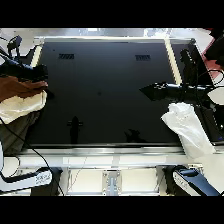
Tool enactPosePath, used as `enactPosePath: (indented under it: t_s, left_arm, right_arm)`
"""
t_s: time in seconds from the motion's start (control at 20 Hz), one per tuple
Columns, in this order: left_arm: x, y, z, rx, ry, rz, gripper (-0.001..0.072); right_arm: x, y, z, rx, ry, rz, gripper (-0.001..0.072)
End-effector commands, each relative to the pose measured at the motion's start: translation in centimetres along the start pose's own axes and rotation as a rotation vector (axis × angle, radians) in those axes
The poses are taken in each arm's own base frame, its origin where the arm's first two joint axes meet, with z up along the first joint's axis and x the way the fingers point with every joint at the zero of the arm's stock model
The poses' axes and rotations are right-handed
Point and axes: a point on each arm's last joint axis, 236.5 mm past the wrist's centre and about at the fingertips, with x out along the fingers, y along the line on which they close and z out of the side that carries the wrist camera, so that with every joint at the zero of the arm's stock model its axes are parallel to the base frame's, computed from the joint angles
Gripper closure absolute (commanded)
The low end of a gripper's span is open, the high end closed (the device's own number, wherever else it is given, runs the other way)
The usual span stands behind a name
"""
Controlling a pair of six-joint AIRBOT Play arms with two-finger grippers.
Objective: Fold the shirts.
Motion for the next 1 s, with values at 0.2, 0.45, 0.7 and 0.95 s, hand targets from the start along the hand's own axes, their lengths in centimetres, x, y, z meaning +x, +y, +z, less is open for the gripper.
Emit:
enactPosePath:
  t_s: [0.2, 0.45, 0.7, 0.95]
  left_arm:
    - [0.9, 0.3, -0.3, -0.006, 0.02, 0.001, 0.0693]
    - [1.8, 0.6, -0.6, -0.013, 0.042, 0.001, 0.0693]
    - [1.9, 0.6, -0.6, -0.015, 0.044, 0.0, 0.0693]
    - [1.4, 3.9, 2.6, 0.042, -0.089, 0.134, 0.0566]
  right_arm:
    - [0.0, 0.0, 0.0, -0.002, 0.0, -0.003, 0.0307]
    - [0.0, -0.1, 0.0, -0.002, 0.0, -0.003, 0.0307]
    - [0.0, -0.1, 0.0, -0.002, 0.0, -0.003, 0.0306]
    - [-0.1, -0.8, 1.4, -0.002, -0.058, -0.035, 0.0306]
